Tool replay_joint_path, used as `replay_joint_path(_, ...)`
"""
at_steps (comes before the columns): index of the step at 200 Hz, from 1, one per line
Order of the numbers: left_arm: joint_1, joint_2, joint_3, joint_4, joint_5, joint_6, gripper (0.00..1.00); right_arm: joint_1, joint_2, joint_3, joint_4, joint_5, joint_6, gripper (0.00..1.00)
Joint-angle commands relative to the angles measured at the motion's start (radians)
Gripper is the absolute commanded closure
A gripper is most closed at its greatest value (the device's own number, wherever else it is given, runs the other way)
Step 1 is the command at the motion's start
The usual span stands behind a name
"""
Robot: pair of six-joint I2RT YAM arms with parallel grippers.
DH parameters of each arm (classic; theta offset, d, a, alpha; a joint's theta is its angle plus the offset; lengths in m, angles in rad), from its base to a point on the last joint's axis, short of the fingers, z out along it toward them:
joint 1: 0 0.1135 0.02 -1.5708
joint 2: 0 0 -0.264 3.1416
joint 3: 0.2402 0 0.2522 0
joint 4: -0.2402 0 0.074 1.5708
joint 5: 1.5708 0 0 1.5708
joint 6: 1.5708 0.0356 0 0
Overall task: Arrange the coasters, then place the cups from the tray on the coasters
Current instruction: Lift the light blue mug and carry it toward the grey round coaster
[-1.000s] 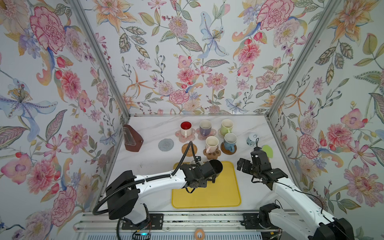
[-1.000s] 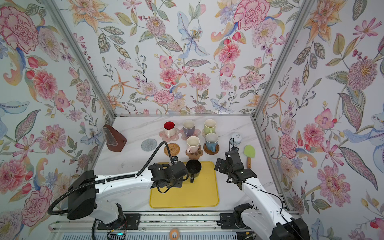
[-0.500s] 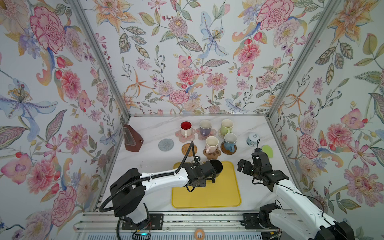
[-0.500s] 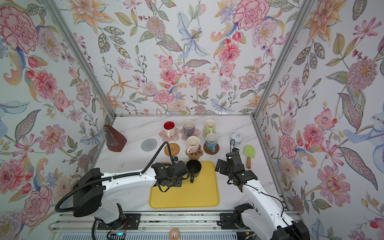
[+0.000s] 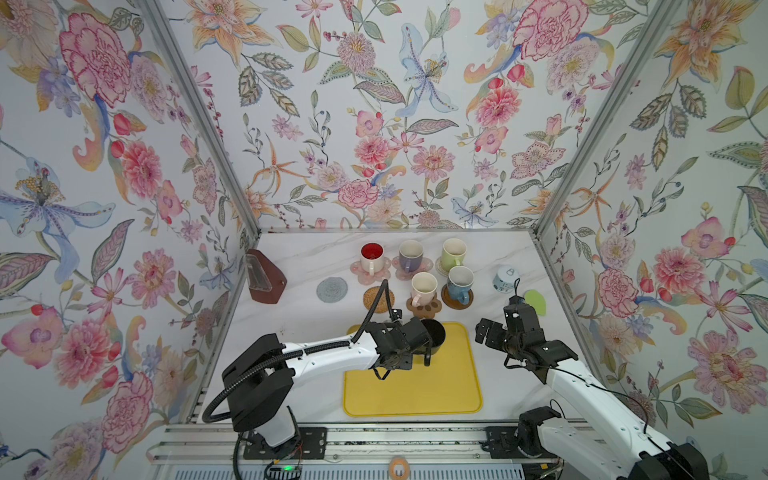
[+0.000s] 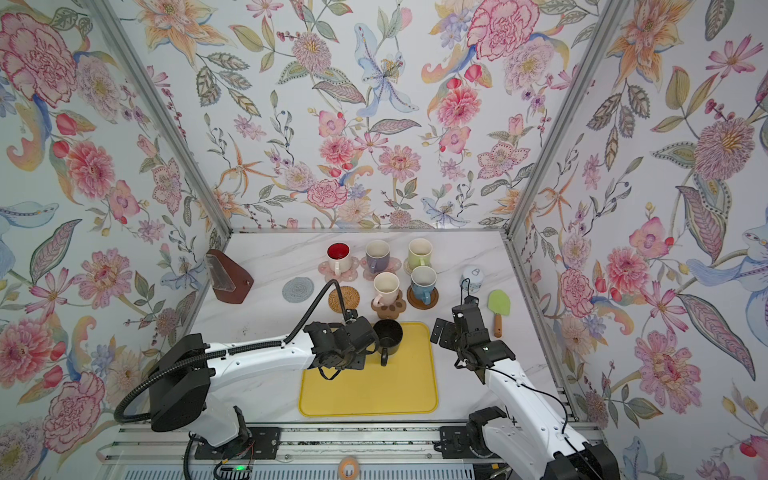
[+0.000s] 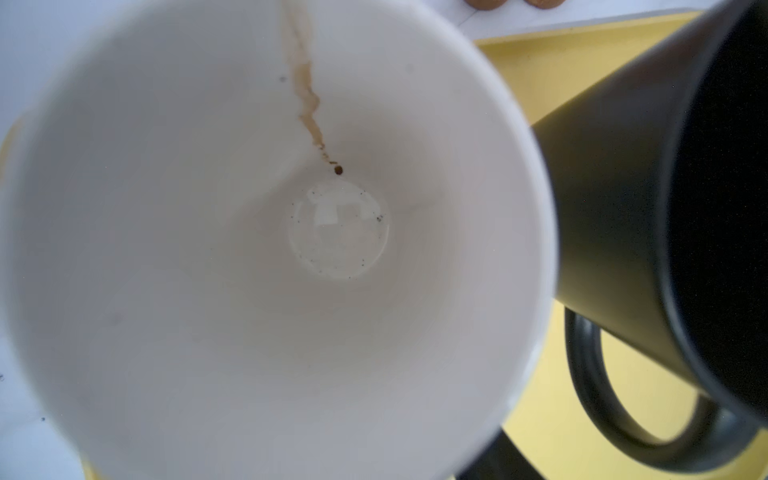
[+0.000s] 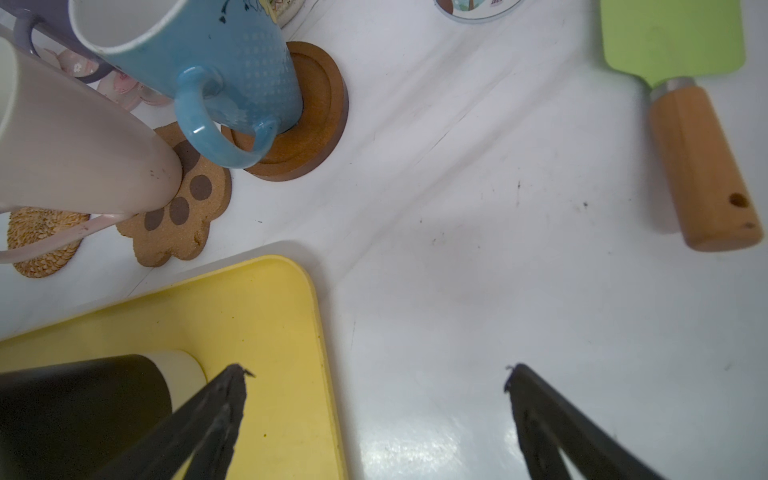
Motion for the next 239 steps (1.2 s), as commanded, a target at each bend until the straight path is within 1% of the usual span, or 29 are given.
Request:
replay_joint_path(1, 0.018, 0.012, 0.019, -0.011, -0.017, 0.024, 0.52, -0.006, -0.013, -0.008, -0.008, -0.004, -0.014, 0.01)
replay_joint_path(76, 0.042, -0.004, -0.007, -0.035, -0.055, 0.059, 0.6, -0.011, -0.004, -0.005, -0.008, -0.009, -0.02, 0.01)
replay_joint_path(106, 0.044, -0.017, -0.019, -0.036, -0.061, 0.064, 0.74, -0.012, 0.0, 0.003, -0.007, -0.011, -0.02, 0.01)
replay_joint_path(137, 0.043, -0.035, -0.031, -0.035, -0.061, 0.064, 0.83, -0.011, 0.003, 0.006, -0.007, -0.013, -0.019, 0.01)
replay_joint_path(159, 0.044, -0.05, -0.038, -0.045, -0.064, 0.061, 0.95, -0.012, 0.005, 0.01, -0.007, -0.014, -0.02, 0.01)
replay_joint_path(172, 0.043, -0.053, -0.041, -0.053, -0.068, 0.058, 1.0, -0.012, 0.006, 0.01, -0.008, -0.016, -0.02, 0.01)
replay_joint_path(179, 0.043, -0.053, -0.044, -0.056, -0.071, 0.056, 1.0, -0.011, 0.007, 0.011, -0.008, -0.017, -0.019, 0.01)
replay_joint_path(183, 0.042, -0.088, -0.044, -0.059, -0.073, 0.055, 1.0, -0.011, 0.008, 0.012, -0.008, -0.019, -0.018, 0.01)
replay_joint_path(202, 0.043, -0.117, -0.046, -0.077, -0.087, 0.053, 1.0, -0.011, 0.013, 0.015, -0.008, -0.02, -0.017, 0.01)
replay_joint_path(239, 0.048, -0.203, -0.027, -0.147, -0.164, 0.074, 1.0, -0.011, 0.01, 0.026, -0.013, -0.021, -0.016, 0.01)
